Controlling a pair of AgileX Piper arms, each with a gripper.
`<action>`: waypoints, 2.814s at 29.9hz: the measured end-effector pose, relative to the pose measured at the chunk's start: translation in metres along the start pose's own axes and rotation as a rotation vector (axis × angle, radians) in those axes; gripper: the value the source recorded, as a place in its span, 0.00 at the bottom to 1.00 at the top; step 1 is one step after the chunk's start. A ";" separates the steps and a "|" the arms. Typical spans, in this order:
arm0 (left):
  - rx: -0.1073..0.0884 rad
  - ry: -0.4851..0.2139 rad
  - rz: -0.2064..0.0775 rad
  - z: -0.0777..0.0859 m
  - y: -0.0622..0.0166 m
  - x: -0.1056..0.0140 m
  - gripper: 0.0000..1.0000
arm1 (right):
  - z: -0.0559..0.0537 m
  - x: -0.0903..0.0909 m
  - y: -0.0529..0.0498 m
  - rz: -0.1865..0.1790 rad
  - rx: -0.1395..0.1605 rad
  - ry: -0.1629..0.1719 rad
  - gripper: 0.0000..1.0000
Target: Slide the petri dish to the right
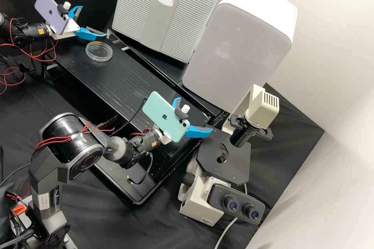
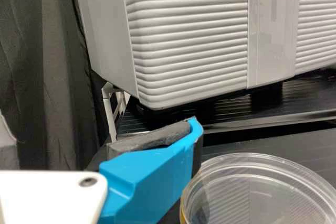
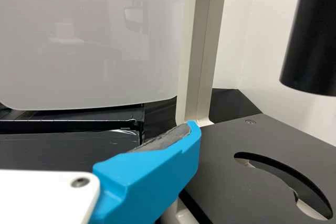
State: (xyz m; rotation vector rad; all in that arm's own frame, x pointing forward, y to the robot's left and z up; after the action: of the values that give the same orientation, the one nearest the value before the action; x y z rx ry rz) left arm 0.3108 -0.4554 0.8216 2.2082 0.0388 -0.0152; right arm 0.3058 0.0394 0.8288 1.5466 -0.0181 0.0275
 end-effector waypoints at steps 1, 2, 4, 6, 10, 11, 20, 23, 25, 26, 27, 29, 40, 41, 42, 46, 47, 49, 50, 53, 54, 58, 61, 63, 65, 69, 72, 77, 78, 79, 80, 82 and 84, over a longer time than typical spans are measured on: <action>0.000 0.000 0.000 0.000 0.0000 0.000 1.00 | 0.000 0.000 0.000 0.000 0.000 0.000 1.00; 0.000 0.000 0.000 0.000 0.0000 0.000 1.00 | 0.000 0.000 0.000 0.000 0.000 0.000 1.00; 0.000 0.000 0.000 0.000 0.0000 0.000 1.00 | 0.000 0.000 0.000 0.000 0.000 0.000 1.00; 0.000 0.000 0.000 0.000 0.0000 0.000 1.00 | 0.000 0.000 0.000 0.000 0.000 0.000 1.00; 0.000 0.000 0.000 0.000 0.0000 0.000 1.00 | 0.000 0.000 0.000 0.000 0.000 0.000 1.00; 0.000 0.000 0.000 0.000 0.0000 0.000 1.00 | 0.000 0.000 0.000 0.000 0.000 0.000 1.00; 0.000 0.000 0.000 0.000 0.0000 0.000 1.00 | -0.018 -0.011 -0.014 -0.045 0.002 0.067 1.00; 0.000 0.000 0.000 0.000 0.0000 0.000 1.00 | -0.042 -0.017 -0.026 -0.088 0.005 0.150 1.00; 0.000 0.000 0.000 0.000 0.0000 0.000 1.00 | -0.058 -0.022 -0.036 -0.120 -0.009 0.206 1.00; 0.000 0.000 0.000 0.000 0.0000 0.000 1.00 | -0.063 -0.024 -0.038 -0.128 -0.015 0.224 1.00; 0.000 0.000 0.000 0.000 0.0000 0.000 1.00 | -0.070 -0.027 -0.042 -0.142 -0.030 0.250 1.00; 0.000 0.000 0.000 0.000 0.0000 0.000 1.00 | -0.083 -0.033 -0.053 -0.175 -0.059 0.301 1.00; 0.000 0.000 0.000 0.000 0.0000 0.000 1.00 | -0.119 -0.057 -0.082 -0.256 -0.145 0.450 1.00; 0.000 0.000 0.000 0.000 0.0000 0.000 1.00 | -0.122 -0.058 -0.083 -0.262 -0.149 0.457 1.00; 0.000 0.000 0.000 0.000 0.0000 0.000 1.00 | -0.127 -0.059 -0.085 -0.264 -0.154 0.470 1.00; 0.000 0.000 0.000 0.000 0.0000 0.000 1.00 | -0.147 -0.064 -0.090 -0.271 -0.153 0.534 1.00; 0.000 0.000 0.000 0.000 0.0000 0.000 1.00 | -0.152 -0.065 -0.091 -0.269 -0.156 0.551 1.00; 0.000 0.000 0.000 0.000 0.0000 0.000 1.00 | -0.163 -0.068 -0.094 -0.284 -0.150 0.582 1.00; 0.000 0.000 0.000 0.000 0.0000 0.000 1.00 | -0.166 -0.068 -0.094 -0.287 -0.148 0.587 1.00; 0.000 0.000 0.000 0.000 0.0000 0.000 1.00 | -0.175 -0.069 -0.098 -0.312 -0.148 0.601 1.00; 0.000 0.000 0.000 0.000 0.0000 0.000 1.00 | -0.177 -0.068 -0.098 -0.316 -0.143 0.602 1.00; 0.000 0.000 0.000 0.000 0.0000 0.000 1.00 | -0.186 -0.062 -0.103 -0.347 -0.100 0.594 1.00; 0.000 0.000 0.000 0.000 0.0000 0.000 1.00 | -0.190 -0.057 -0.106 -0.374 -0.069 0.580 1.00; 0.000 0.000 0.000 0.000 0.0000 0.000 1.00 | -0.191 -0.056 -0.111 -0.400 -0.049 0.569 1.00; 0.000 0.000 0.000 0.000 0.0000 0.000 1.00 | -0.194 -0.055 -0.115 -0.419 -0.037 0.570 1.00; 0.000 0.000 0.000 0.000 0.0000 0.000 1.00 | -0.196 -0.049 -0.127 -0.482 -0.021 0.556 1.00; 0.000 0.000 0.000 0.000 0.0000 0.000 1.00 | -0.197 -0.044 -0.136 -0.522 -0.002 0.529 1.00; 0.000 0.000 0.000 0.000 0.0000 0.000 1.00 | -0.196 -0.039 -0.147 -0.555 -0.001 0.497 1.00; 0.000 0.000 0.000 0.000 0.0000 0.000 1.00 | -0.196 -0.039 -0.149 -0.561 -0.002 0.491 1.00; 0.000 0.000 0.000 0.000 0.0000 0.000 1.00 | -0.196 -0.039 -0.150 -0.568 -0.004 0.487 1.00; 0.000 0.000 0.000 0.000 0.0000 0.000 1.00 | -0.195 -0.039 -0.152 -0.578 -0.009 0.480 1.00; 0.000 0.000 0.000 0.000 0.0000 0.000 1.00 | -0.195 -0.038 -0.154 -0.582 -0.014 0.462 1.00; 0.000 0.000 0.000 0.000 0.0000 0.000 1.00 | -0.195 -0.036 -0.155 -0.582 -0.016 0.446 1.00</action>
State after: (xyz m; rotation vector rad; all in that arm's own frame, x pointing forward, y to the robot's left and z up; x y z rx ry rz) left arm 0.3108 -0.4554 0.8216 2.2082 0.0388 -0.0152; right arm 0.2729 0.2302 0.6677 1.4517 0.7790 -0.0894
